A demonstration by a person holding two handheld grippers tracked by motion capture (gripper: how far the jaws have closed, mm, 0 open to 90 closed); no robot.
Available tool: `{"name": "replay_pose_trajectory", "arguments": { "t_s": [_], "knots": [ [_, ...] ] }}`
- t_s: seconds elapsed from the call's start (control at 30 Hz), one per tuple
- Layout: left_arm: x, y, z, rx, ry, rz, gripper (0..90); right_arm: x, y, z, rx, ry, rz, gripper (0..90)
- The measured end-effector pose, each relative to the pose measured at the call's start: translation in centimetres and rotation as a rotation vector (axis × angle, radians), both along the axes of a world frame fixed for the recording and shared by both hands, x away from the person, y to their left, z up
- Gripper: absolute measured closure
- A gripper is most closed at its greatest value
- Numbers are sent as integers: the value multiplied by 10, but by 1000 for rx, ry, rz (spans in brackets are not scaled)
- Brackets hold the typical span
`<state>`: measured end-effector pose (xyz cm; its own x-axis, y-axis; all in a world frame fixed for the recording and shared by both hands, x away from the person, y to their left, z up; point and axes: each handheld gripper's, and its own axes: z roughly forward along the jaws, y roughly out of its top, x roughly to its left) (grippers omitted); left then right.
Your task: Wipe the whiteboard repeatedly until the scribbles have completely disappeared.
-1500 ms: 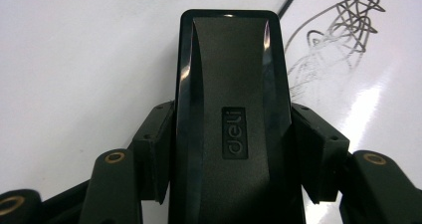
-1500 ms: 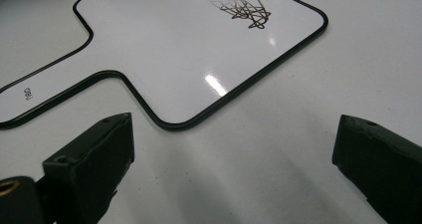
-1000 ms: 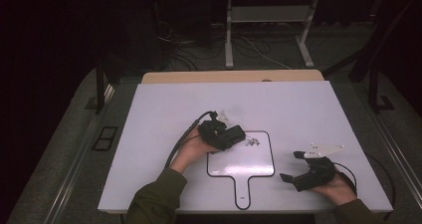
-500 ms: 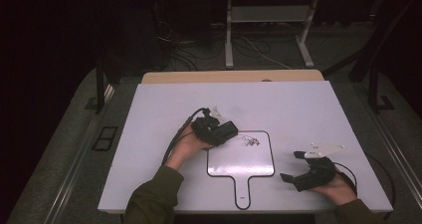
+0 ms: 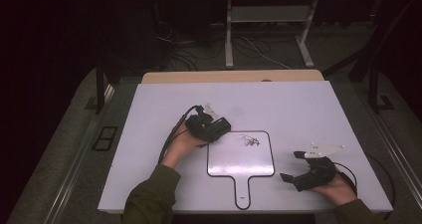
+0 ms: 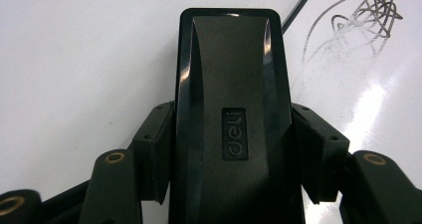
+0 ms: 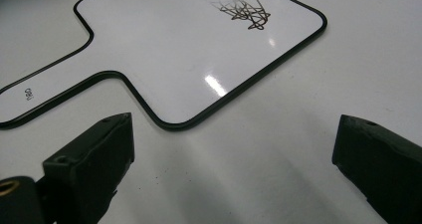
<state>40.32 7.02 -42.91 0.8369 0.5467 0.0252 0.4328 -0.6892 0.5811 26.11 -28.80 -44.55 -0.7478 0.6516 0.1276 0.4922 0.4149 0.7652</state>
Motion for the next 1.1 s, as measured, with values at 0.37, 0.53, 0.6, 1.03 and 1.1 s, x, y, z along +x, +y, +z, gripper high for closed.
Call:
{"name": "replay_pose_trajectory", "arguments": {
  "t_s": [0.37,0.53,0.6,1.03,1.1],
  "knots": [
    [-8,-10,1,25,-7,-43,391,0,0,0,-2,0,0,18],
    [-2,-2,1,22,-20,4,392,0,0,0,3,-4,-1,18],
    [1,3,1,23,-16,11,392,0,0,0,2,-2,-1,18],
    [-12,-5,3,60,-20,-26,392,0,0,0,-2,-2,0,18],
    [-9,-3,3,62,-36,1,393,0,0,0,-1,-1,-1,18]
  ]
}}
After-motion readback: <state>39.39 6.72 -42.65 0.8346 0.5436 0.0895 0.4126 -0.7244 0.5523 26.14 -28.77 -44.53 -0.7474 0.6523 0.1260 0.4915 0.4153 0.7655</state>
